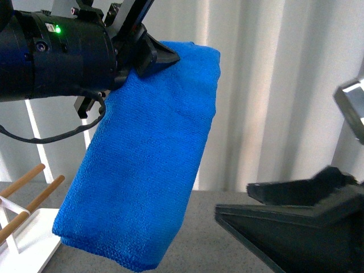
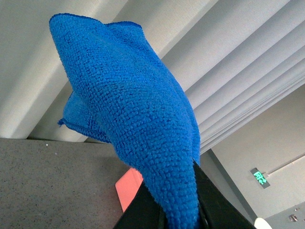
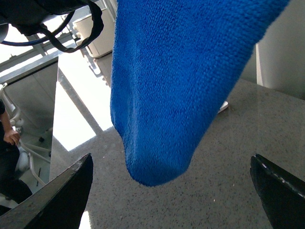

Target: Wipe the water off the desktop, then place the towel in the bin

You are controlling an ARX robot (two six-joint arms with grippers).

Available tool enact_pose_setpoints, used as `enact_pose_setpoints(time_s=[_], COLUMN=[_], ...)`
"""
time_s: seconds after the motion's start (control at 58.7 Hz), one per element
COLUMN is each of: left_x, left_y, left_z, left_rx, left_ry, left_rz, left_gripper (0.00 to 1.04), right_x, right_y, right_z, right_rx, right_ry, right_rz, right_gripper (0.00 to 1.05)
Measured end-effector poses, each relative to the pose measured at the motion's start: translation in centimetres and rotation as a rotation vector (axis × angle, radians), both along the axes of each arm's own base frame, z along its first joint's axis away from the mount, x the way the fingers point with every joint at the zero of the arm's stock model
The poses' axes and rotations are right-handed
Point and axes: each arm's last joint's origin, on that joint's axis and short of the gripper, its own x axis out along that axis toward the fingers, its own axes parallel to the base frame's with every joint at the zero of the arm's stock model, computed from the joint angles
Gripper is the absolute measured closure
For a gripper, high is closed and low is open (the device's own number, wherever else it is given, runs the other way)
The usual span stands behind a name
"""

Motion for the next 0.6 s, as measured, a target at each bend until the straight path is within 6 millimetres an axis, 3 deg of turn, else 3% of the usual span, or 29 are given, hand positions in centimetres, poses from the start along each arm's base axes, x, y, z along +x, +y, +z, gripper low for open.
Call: enact_pose_setpoints(time_s=[0.426, 0.596], left_x=[0.0, 0.0], left_y=[0.0, 0.0], left_z=[0.0, 0.0], left_rx=[0.0, 0.0], left_ry=[0.0, 0.0], left_rz=[0.0, 0.0], left_gripper=[1.0, 1.0], right_x=[5.0, 6.1], right_y=[4.9, 6.3], right_z=[2.3, 2.5], right_rx=[0.023, 0.026], right_ry=[-0.068, -0.071], right_rz=[0.035, 0.005], right_gripper=[0.07, 0.07])
